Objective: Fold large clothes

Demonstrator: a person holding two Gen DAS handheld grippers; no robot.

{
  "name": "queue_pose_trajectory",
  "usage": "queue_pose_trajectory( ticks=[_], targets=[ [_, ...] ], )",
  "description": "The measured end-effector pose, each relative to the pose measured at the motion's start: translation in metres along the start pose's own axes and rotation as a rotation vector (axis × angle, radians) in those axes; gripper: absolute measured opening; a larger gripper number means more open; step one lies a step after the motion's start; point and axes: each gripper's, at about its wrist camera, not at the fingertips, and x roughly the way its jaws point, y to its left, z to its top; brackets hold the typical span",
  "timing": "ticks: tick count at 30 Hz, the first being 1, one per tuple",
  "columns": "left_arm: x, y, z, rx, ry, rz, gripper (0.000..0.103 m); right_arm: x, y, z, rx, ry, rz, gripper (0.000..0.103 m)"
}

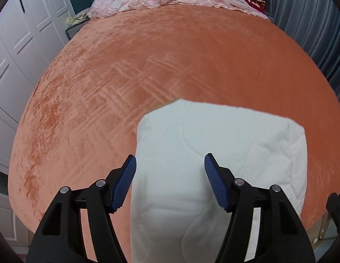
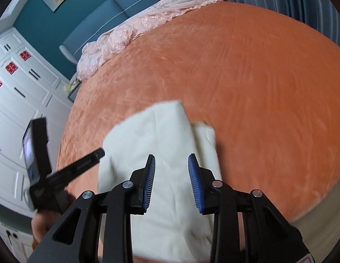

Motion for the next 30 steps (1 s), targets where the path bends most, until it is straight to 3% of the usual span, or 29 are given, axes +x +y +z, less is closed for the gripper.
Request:
queue_pose_trajectory(
  ticks=[6,8,11,16,23,30],
  targets=[
    [0.022,-0.003,0.026,-0.002,0.014,0.029,0.062,0.074,-0.002,0.012,0.073,0.090,-0.108,0.033],
    [0.033,-0.008,0.025,0.005,0.029,0.025,0.062,0.084,-0.002,0.004,0.060,0.084,-0.129,0.017],
    [0.049,-0.017,0.018,0.011,0.060,0.008,0.062,0.088,-0.007,-0.001,-0.016,0.058,-0.169,0.008],
    [0.066,-0.032,0.005,0.039,0.054,0.008,0.063,0.112,-0.025,-0.007,-0.028,0.080,-0.175,0.008],
    [0.085,-0.041,-0.003,0.054,0.023,0.028,0.065,0.132,-0.012,-0.015,-0.125,0.047,-0.226,0.013],
    [0.104,-0.039,-0.010,0.036,-0.010,0.030,0.072,0.141,-0.015,-0.017,-0.134,0.004,-0.195,0.015]
  ],
)
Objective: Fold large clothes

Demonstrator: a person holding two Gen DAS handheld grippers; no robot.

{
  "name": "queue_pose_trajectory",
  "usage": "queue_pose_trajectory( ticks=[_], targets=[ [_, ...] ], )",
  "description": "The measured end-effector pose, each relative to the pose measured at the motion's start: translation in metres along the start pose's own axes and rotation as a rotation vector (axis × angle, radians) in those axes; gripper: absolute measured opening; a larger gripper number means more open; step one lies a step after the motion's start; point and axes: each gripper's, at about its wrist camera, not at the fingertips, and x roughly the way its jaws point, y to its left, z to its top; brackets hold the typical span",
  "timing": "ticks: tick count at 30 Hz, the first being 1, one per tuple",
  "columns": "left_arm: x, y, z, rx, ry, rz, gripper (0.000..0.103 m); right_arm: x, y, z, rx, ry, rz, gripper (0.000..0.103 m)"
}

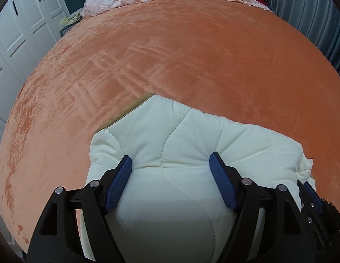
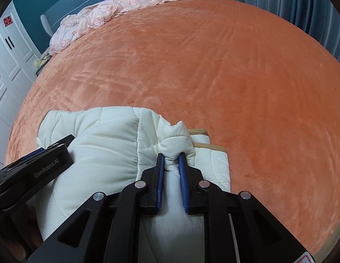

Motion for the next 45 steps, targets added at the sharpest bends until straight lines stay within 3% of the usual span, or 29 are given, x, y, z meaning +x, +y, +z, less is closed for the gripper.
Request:
queue_pose_trajectory(
  ticks=[14,21,22,23,24,29,34,36,41,45],
  targets=[
    [0.014,-0.008,-0.006,0.009,-0.063,0.057,0.074,0.005,-0.002,-0.008,0.015,-0.066,0.023,0.015],
    [0.007,0.001,-0.004,-0.031,-0.046,0.017,0.080,-0.011,-0.019,-0.009,0.112,-0.112,0.084,0.015],
    [0.003,0.005,-0.005,-0.043,-0.036,0.007,0.083,-0.019,-0.023,-0.009,0.134,-0.105,0.088,0.020],
    [-0.005,0.012,-0.006,-0.055,-0.026,-0.010,0.084,-0.027,-0.027,-0.010,0.149,-0.100,0.083,0.033],
    [-0.014,0.018,-0.009,-0.062,-0.023,-0.025,0.087,-0.036,-0.031,-0.013,0.158,-0.096,0.088,0.039],
    [-0.057,0.059,-0.043,-0.137,0.007,-0.140,0.096,-0.067,-0.049,-0.036,0.141,-0.010,0.139,0.062],
    [-0.058,0.101,-0.091,-0.268,0.148,-0.325,0.096,-0.070,-0.080,-0.061,0.277,0.118,0.292,0.069],
    [-0.051,0.114,-0.109,-0.341,0.206,-0.436,0.096,-0.063,-0.085,-0.070,0.333,0.173,0.365,0.069],
    [-0.036,0.119,-0.136,-0.444,0.284,-0.610,0.097,-0.042,-0.085,-0.086,0.443,0.238,0.492,0.073],
    [-0.031,0.109,-0.135,-0.432,0.291,-0.624,0.098,-0.034,-0.079,-0.089,0.451,0.236,0.504,0.072]
  ],
)
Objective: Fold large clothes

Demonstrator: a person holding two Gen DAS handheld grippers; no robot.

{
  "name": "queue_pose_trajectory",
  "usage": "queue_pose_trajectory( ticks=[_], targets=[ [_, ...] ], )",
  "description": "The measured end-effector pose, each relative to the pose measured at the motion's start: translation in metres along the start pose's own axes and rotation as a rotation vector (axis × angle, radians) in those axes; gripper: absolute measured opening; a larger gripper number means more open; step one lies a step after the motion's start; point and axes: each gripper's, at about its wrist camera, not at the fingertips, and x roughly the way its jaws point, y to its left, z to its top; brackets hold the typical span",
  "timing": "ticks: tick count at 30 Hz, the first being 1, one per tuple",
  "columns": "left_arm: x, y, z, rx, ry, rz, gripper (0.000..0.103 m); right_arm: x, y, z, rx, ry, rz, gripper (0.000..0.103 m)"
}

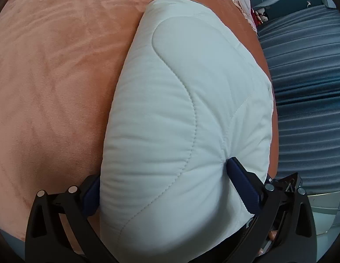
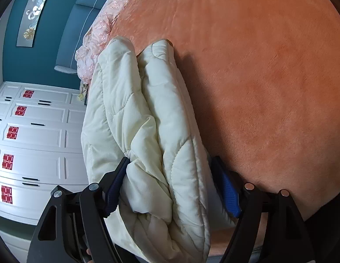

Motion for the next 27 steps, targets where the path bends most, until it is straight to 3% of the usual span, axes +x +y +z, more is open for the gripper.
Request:
queue_pose_trajectory(
  ticks=[3,5,8,10,15,22,27],
  targets=[
    [-0.003,-0.012,0.001,0.032,-0.023,0.035,0.093,0.000,0.016,0.002,-0.081,-0.003,-0.051,0.055],
    [-0.010,-0.024,-0.001,0.075,-0.052,0.073,0.086,-0.005,0.033,0.001,-0.148,-0.028,-0.082,0.036],
    [-0.031,-0.045,0.000,0.180,-0.119,0.122,0.070,-0.016,0.068,-0.005,-0.248,-0.103,-0.105,0.028],
    [-0.050,-0.058,0.004,0.248,-0.174,0.142,0.063,-0.023,0.093,-0.011,-0.325,-0.162,-0.088,0.027],
    [-0.101,-0.073,0.034,0.343,-0.323,0.160,0.059,-0.019,0.184,-0.013,-0.564,-0.294,-0.080,0.026],
    [-0.162,-0.040,0.085,0.426,-0.522,0.221,0.059,0.057,0.263,0.004,-0.686,-0.280,-0.032,0.026],
    [-0.152,0.021,0.127,0.404,-0.513,0.268,0.059,0.129,0.270,-0.002,-0.650,-0.184,-0.065,0.026]
  ],
)
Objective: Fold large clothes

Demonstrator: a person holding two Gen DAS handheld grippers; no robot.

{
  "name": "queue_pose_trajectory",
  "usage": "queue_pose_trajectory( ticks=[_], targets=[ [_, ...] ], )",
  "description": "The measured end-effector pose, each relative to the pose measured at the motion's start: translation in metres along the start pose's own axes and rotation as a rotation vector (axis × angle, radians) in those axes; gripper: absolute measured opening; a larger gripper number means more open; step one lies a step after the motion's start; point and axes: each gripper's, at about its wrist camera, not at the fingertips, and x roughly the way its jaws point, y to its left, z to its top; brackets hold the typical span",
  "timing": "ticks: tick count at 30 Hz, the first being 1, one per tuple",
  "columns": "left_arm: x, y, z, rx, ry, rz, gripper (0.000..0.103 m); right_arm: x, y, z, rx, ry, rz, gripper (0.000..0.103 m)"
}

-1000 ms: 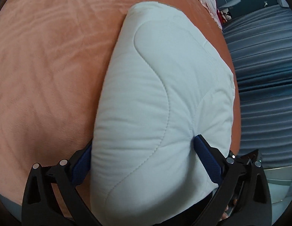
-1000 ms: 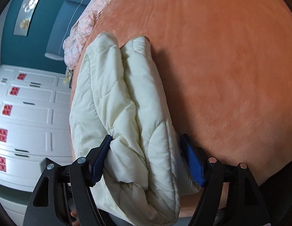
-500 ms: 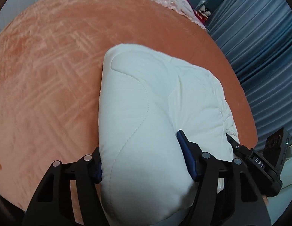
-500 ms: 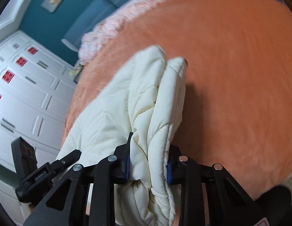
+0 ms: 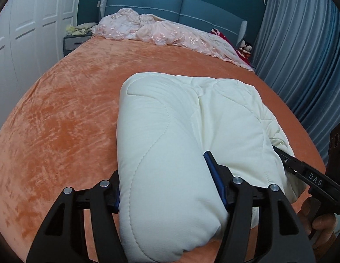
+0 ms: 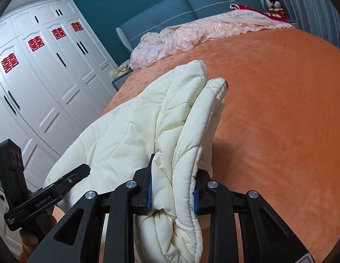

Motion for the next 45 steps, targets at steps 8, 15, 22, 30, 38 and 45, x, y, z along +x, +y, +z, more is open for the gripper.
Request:
queue_pose_trajectory(
  ticks=[8,15,22,30,38,45],
  targets=[
    [0.051,0.061,-0.049,-0.083,0.086,-0.009,0.064,0.049,-0.008,-0.047,0.018,0.123,-0.068,0.036],
    [0.028,0.046,-0.043,-0.045,0.146,0.178,0.074,0.006,-0.006,-0.038,0.041,0.191,-0.172,0.049],
    [-0.020,0.008,-0.014,0.029,0.120,0.429,0.073,-0.044,0.056,-0.034,-0.221,0.148,-0.250,0.012],
    [0.010,-0.013,-0.003,-0.010,0.198,0.449,0.073,0.003,0.063,-0.041,-0.280,0.266,-0.284,0.010],
    [0.050,-0.001,-0.022,-0.040,0.279,0.457,0.075,0.039,0.043,-0.053,-0.266,0.339,-0.322,0.002],
    [0.068,-0.003,-0.032,0.011,0.282,0.492,0.080,0.057,0.027,-0.058,-0.217,0.365,-0.286,0.001]
  ],
)
